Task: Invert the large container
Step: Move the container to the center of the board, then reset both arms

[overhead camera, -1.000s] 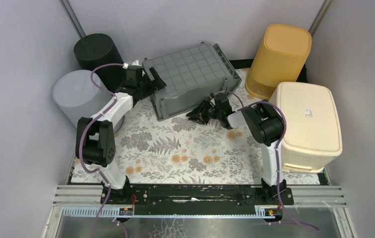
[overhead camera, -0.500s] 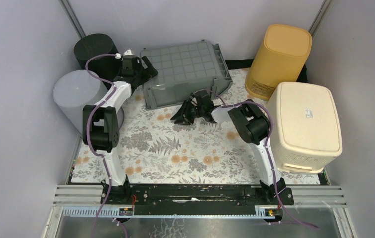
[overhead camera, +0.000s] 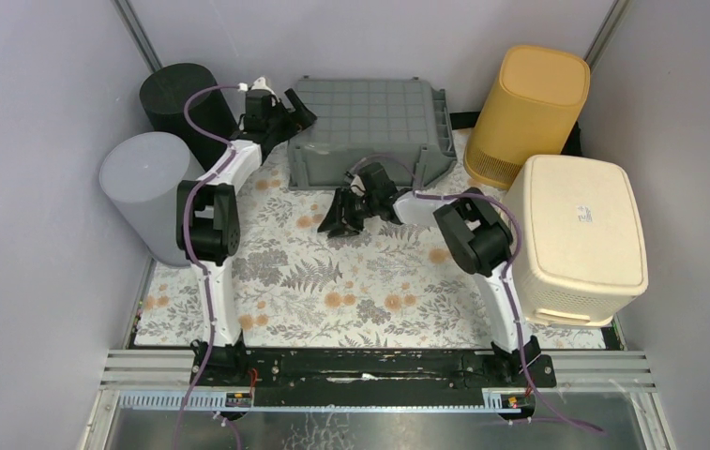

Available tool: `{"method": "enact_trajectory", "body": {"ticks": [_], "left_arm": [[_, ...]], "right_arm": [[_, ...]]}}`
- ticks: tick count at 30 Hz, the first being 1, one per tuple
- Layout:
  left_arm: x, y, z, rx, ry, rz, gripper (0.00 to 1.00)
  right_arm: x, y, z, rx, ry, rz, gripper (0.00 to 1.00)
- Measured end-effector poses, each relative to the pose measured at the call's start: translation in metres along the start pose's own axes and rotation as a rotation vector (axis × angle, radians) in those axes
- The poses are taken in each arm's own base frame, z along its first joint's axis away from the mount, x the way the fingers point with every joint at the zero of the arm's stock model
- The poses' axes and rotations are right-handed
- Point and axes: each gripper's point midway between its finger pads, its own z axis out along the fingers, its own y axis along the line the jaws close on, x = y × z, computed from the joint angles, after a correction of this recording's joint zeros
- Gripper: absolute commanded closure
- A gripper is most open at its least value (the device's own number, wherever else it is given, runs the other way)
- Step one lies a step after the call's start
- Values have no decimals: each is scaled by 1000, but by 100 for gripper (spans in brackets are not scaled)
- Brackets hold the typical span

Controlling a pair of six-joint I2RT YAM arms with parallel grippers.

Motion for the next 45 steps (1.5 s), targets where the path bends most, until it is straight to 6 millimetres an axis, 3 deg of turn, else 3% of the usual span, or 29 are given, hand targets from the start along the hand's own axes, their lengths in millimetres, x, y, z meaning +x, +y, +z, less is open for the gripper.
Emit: {"method": "enact_trajectory", "body": {"ticks": [4,8,11,14,18,21,23,28,32,34,37,41,45], "left_arm": [[10,-22,8,75,33,-2,0],[15,-37,-3,112,47,4,0],[7,-48,-18,134,37,9,0],[-9,-62,-34,164,5,23,0],[-19,-73,-55,180,-21,45,0],[-13,-69,-73,166,-17,52,0],[-4,-64,-87,151,-4,49,0],[19,-55,-136,130,13,41,0],[37,-50,-190,134,-4,36,0],[41,-50,-203,140,-13,35,0],[54,-45,-223,138,-6,27,0],[71,-35,-240,114,24,21,0],[79,-30,-256,93,31,24,0]], "right_arm": [[7,24,-37,21,-2,-116,44],[12,54,-105,11,-76,-204,44],[2,48,-150,64,-173,-230,43],[-2,12,-184,182,-245,-195,42],[14,-61,-225,368,-288,-61,39],[32,-110,-259,494,-324,51,36],[41,-128,-281,563,-357,99,34],[44,-137,-320,650,-454,123,30],[44,-152,-353,696,-538,158,28],[48,-160,-366,712,-574,193,28],[60,-165,-374,719,-572,209,28],[63,-155,-375,677,-575,191,27],[59,-134,-379,598,-618,155,7]]}}
